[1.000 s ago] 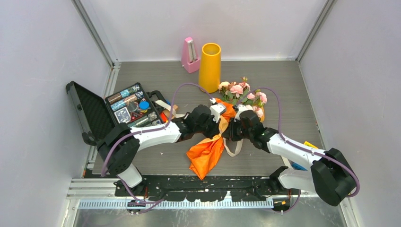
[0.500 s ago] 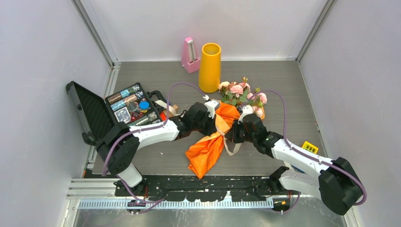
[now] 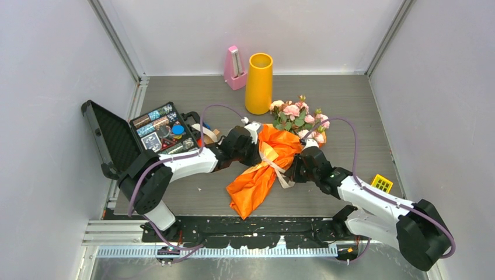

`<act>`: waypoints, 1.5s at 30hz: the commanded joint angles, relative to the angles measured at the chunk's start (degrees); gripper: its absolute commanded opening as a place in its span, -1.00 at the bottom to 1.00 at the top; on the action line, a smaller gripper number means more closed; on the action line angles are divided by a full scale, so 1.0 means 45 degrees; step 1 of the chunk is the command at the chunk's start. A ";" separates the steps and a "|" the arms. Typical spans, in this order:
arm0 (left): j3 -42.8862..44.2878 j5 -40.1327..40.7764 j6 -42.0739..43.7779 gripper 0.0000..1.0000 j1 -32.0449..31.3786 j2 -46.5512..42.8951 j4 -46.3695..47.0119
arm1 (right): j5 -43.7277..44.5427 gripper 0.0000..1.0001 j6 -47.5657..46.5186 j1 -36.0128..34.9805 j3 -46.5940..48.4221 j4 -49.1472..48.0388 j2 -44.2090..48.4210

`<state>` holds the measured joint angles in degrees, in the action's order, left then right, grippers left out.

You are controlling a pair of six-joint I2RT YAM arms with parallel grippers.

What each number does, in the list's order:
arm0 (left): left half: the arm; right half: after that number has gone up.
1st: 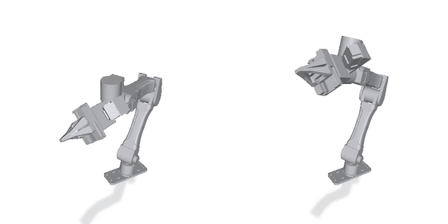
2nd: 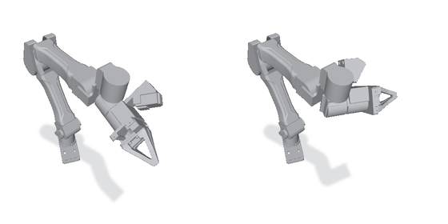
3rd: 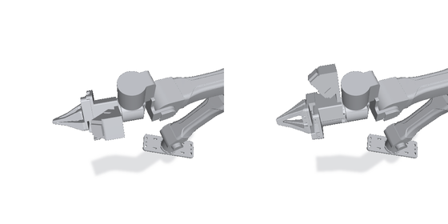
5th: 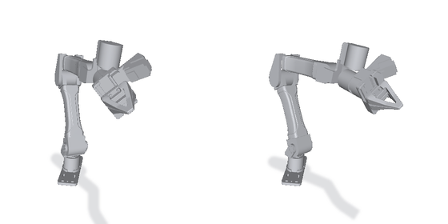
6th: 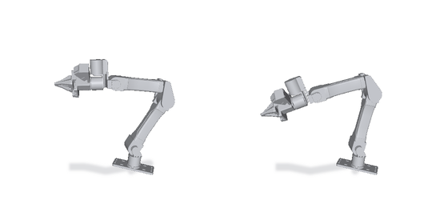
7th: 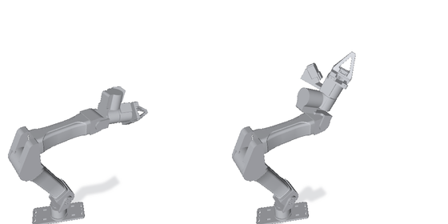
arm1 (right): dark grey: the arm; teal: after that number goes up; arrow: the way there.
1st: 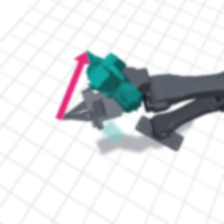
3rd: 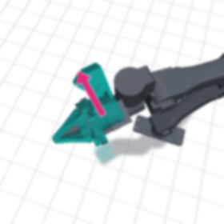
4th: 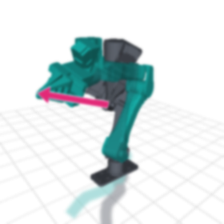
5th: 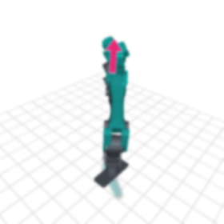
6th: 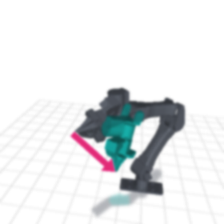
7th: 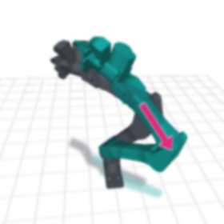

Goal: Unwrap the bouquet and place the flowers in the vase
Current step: Untie the ribbon from the wrapping paper.

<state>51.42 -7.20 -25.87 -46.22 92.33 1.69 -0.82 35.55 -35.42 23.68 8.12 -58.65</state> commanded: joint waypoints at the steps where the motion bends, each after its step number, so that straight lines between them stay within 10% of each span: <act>1: -0.0465 0.0353 -0.0828 -1.00 0.0427 -0.0275 0.0550 | 0.1368 -0.99 0.1168 0.0019 -0.0060 0.0919 0.0569; 9: -0.0985 -0.0174 -0.1278 -1.00 0.0563 -0.0184 0.1226 | 0.1222 -1.00 0.1584 0.0017 -0.0372 0.0893 0.0868; 24: -0.0288 -0.0830 0.4361 -0.02 -0.0240 -0.2292 0.0205 | 0.0509 -1.00 0.1380 0.0008 -0.0399 0.0348 0.1020; 45: 0.0980 -0.1290 0.5494 -0.05 -0.0726 -0.0023 0.0503 | 0.0382 -1.00 0.1260 0.0020 -0.0340 0.0192 0.0836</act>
<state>53.47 -12.03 -2.42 -49.17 91.50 2.33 0.93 41.78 -35.40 21.89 11.55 -55.11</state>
